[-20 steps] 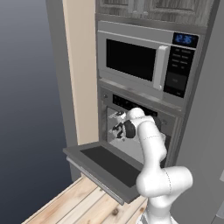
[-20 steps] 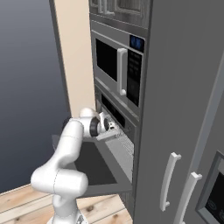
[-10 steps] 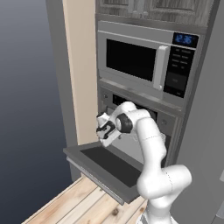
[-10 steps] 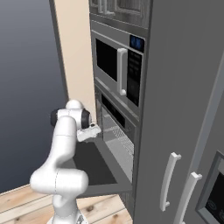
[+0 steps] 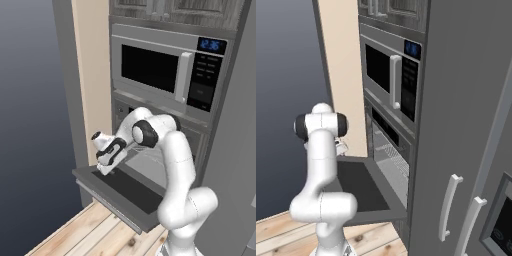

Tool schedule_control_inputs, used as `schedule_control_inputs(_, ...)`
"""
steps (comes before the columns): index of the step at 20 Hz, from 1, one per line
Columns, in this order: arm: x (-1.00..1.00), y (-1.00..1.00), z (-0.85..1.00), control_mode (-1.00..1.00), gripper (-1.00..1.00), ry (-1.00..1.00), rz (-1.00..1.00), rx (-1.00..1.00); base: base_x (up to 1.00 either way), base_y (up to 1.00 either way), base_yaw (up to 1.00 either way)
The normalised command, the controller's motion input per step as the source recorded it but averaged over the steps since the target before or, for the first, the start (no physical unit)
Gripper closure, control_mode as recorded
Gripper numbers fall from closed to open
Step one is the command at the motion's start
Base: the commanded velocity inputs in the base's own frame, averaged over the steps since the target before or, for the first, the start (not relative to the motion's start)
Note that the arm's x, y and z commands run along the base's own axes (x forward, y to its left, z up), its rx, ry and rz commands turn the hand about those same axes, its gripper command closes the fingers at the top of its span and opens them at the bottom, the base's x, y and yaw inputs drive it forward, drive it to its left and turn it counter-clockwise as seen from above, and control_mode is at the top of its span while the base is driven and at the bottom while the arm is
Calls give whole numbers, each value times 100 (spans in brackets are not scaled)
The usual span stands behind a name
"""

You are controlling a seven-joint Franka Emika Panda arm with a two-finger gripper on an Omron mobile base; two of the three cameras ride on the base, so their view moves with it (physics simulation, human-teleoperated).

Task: Place the fish on the top rack of the oven, and slide the tray back inside. Close the oven door.

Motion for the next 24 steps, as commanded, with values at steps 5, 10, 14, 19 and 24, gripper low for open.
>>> schedule_control_inputs(5,-100,55,59,-100,-100,-35,-1,1,0,0,0)
schedule_control_inputs(10,-100,48,80,-100,-100,-30,-4,4,0,0,0)
schedule_control_inputs(14,-100,48,82,-100,-100,-28,-7,4,0,0,0)
schedule_control_inputs(19,-87,64,57,-100,-100,-10,-5,2,0,0,0)
schedule_control_inputs(24,-20,70,-2,-100,-100,16,1,-3,0,0,0)
